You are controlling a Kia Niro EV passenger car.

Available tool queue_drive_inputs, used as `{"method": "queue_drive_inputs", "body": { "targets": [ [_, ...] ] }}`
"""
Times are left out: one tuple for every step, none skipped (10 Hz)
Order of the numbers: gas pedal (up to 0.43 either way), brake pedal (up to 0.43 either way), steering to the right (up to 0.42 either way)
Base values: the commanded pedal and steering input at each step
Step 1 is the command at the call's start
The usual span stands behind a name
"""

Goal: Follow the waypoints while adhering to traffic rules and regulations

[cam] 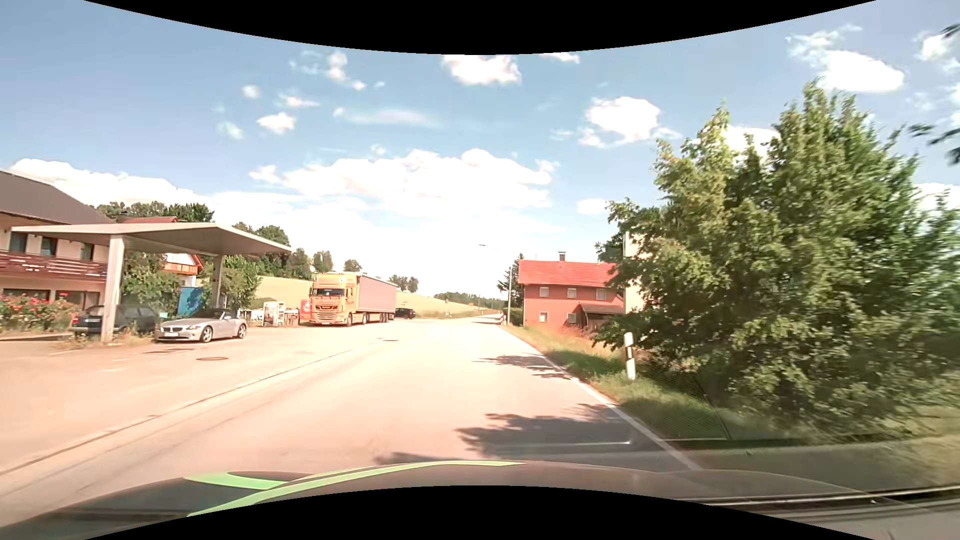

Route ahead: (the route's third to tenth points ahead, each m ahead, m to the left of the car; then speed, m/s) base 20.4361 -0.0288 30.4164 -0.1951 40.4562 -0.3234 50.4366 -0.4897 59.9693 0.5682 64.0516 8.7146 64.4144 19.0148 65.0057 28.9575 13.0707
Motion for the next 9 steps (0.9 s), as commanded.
{"method": "queue_drive_inputs", "body": {
  "targets": [
    [0.000,0.110,-0.002],
    [0.000,0.110,-0.002],
    [0.000,0.116,-0.002],
    [0.000,0.122,-0.002],
    [0.000,0.152,-0.002],
    [0.000,0.183,-0.002],
    [0.000,0.207,-0.002],
    [0.000,0.213,-0.002],
    [0.000,0.213,-0.001]
  ]
}}
